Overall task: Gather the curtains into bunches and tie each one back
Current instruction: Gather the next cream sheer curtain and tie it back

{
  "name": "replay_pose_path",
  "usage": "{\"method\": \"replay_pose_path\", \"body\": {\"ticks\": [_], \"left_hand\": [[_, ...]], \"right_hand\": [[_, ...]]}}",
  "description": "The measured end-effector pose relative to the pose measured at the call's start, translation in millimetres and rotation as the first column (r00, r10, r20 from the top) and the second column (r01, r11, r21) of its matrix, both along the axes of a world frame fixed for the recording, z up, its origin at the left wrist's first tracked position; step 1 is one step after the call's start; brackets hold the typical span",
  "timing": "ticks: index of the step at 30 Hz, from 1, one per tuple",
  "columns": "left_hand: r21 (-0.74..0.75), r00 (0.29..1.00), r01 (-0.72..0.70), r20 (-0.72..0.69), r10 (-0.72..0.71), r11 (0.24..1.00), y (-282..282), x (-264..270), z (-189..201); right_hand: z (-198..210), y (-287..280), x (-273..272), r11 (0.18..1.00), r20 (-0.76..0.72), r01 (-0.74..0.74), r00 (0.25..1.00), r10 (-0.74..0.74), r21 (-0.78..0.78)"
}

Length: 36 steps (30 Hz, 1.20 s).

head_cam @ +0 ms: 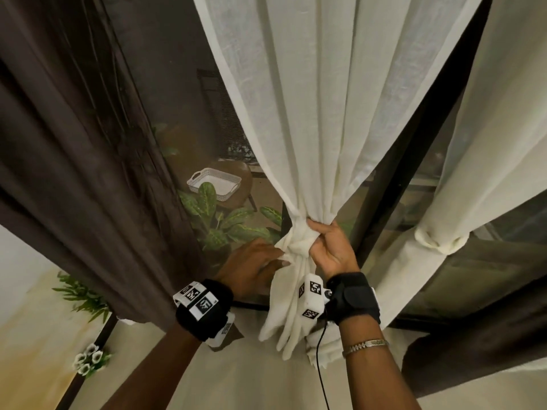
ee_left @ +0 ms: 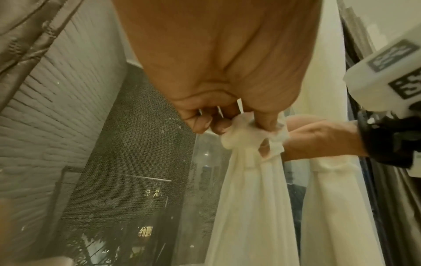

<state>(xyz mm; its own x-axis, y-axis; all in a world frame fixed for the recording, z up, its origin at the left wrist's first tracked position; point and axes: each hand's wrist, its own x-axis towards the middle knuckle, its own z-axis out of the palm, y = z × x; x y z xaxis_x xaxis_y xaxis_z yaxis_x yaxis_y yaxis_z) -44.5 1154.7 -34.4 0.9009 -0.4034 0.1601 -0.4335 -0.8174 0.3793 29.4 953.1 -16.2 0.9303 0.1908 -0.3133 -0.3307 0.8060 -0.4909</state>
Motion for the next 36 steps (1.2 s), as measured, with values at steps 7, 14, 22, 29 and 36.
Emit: {"method": "replay_pose_path", "body": {"ticks": [7,14,22,29,36], "left_hand": [[-0.165,0.991,-0.13,-0.041,0.125,0.978,-10.7,14.0,1.2],[-0.412,0.972,-0.204,-0.195,0.133,0.888,-21.0,15.1,8.8],[-0.299,0.991,-0.111,-0.104,0.083,0.948,-17.2,8.9,8.9],[-0.322,0.963,-0.245,-0.189,0.191,0.914,-17.1,15.0,-4.2],[-0.414,0.91,-0.404,-0.271,0.314,0.815,-9.2,16.6,-19.0]], "right_hand": [[9.5,1.6,6.5,0.995,-0.155,-0.066,0.985,0.076,0.073],[22.9,-19.9,-3.5,0.951,-0.158,-0.298,0.938,0.308,0.084],[21.1,-25.8,-5.1,0.954,-0.194,-0.294,0.941,0.278,-0.061],[2.3,1.9,-14.4,0.903,-0.008,-0.065,0.998,0.068,-0.424],[4.5,7.4,-34.3,0.201,0.323,0.315,0.946,0.008,-0.928]]}}
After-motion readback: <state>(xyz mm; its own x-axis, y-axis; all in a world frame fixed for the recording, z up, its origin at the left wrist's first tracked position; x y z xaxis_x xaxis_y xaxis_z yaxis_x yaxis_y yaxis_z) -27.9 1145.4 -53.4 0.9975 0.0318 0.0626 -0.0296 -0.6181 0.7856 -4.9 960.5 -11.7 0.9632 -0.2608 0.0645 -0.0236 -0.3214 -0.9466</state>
